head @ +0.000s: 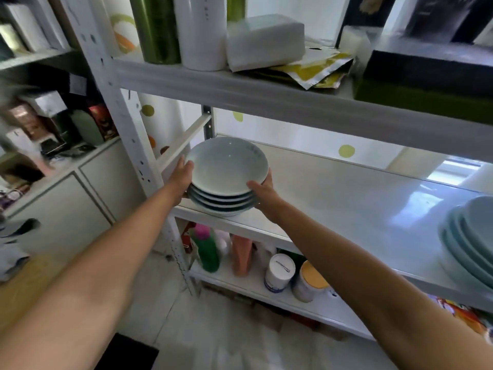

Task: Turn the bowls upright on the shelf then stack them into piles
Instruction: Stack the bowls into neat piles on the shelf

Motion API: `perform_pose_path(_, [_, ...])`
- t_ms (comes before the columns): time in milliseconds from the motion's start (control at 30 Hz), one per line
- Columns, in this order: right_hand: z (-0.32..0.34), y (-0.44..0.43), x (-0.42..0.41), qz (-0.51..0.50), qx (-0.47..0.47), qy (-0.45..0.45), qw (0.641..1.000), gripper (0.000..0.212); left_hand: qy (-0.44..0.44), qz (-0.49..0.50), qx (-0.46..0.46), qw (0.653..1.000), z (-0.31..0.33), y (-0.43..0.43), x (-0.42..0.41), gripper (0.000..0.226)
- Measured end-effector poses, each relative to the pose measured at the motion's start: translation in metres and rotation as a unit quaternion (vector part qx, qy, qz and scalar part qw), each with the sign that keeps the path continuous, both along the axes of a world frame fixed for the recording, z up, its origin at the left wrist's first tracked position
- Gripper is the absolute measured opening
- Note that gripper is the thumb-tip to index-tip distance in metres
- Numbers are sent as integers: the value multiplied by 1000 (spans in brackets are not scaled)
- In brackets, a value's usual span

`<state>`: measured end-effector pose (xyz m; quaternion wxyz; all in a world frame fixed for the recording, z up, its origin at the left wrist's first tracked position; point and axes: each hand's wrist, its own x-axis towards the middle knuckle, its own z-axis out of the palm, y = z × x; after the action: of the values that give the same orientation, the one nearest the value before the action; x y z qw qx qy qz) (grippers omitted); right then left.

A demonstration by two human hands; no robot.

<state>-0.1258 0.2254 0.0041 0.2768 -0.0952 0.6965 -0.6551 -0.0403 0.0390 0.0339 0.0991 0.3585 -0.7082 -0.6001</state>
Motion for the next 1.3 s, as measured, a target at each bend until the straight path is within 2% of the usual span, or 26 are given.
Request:
perform_pose_path(100, [20,3,13,-9,-34,-35,999,75,28,5,3,1000,-1,5,-1,52])
perform_pose_path(267, [15,0,12,-41,-48,-72,995,59,40,34,10,999,1,14,-2,45])
perform_pose_path(533, [12,34,-4,-24,-43,-56,997,63,50,61,55,995,2,51,-8,40])
perform_pose_path(967, [8,180,-32,-104,-79,-45,990,71,54,-28,116,991,12,196,-47,42])
perform_pose_path(1133, [3,241,-42,-183,-91,-110,973,77,53,-55,128,989,16,257,-61,40])
perform_pose_path(1200, [0,266,-45,-200,-94,-136,966,73,50,-68,129,988,15,279,-66,40])
perform_pose_path(1300, [-5,297,-48,-218,-125,-163,954,51,51,-82,132,987,13,308,-71,41])
